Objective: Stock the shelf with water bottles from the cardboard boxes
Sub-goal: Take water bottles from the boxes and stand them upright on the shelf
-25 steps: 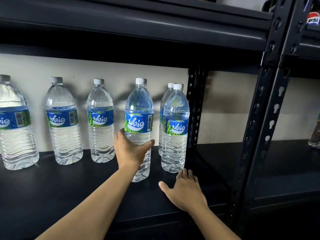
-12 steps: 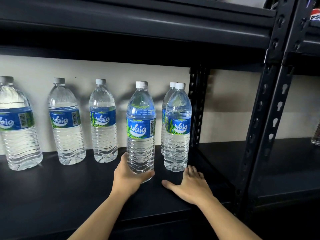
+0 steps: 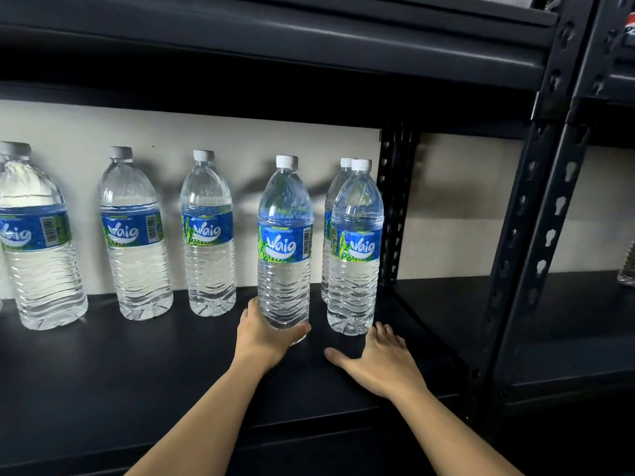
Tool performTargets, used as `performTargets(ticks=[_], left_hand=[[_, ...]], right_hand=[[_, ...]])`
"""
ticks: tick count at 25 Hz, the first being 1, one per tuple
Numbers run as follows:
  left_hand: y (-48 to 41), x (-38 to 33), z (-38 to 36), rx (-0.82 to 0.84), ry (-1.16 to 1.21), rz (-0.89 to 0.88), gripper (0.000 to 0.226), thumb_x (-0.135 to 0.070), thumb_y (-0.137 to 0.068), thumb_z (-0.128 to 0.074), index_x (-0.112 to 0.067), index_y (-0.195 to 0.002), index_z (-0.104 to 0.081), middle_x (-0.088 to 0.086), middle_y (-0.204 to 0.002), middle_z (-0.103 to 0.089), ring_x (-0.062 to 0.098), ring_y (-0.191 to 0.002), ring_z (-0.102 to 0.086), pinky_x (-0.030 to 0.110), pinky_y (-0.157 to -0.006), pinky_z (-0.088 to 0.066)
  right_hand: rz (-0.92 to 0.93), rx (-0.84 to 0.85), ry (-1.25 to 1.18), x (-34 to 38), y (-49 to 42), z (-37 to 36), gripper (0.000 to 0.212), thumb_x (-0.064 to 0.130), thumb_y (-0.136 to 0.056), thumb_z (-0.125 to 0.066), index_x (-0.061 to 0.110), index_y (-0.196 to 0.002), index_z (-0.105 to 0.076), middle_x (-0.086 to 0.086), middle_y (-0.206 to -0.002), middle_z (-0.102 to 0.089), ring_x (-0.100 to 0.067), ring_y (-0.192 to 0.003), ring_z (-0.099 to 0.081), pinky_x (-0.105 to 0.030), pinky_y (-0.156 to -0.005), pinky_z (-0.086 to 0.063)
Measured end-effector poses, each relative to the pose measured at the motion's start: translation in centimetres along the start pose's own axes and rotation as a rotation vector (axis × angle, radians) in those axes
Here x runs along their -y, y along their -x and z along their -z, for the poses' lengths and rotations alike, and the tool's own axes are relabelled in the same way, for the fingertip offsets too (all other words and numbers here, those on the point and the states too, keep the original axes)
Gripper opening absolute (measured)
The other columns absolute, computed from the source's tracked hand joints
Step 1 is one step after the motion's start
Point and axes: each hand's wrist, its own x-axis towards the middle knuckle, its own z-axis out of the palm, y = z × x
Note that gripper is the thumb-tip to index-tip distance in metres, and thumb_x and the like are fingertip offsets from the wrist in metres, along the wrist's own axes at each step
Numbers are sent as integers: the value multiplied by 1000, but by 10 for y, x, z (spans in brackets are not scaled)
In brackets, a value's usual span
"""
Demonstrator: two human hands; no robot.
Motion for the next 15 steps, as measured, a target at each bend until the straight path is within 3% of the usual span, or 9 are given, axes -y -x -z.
performTargets(ticks=[6,15], left_hand=[[-9,2,-3,-35,-40,-44,85,-51,-53,-90,-17,-123,-54,-1,-118,-57,19,-119,-53,36,-102,-45],[-10,1,-4,-12,6,19,82,-47,-62,-89,-17,-127,-48,2,-121,-63,22,-117,-58,30,-94,-46]], right_hand=[[-8,3,-13,-1,0,0,121,90,-76,-30,3,-156,-3,-10,-165,1,-21,-152,4,-37,-123,-2],[-11,-2,-16,0,-1,0,122,90,-75,-31,3,-156,-4,-10,-165,-1,-21,-152,3,-37,-122,-2]])
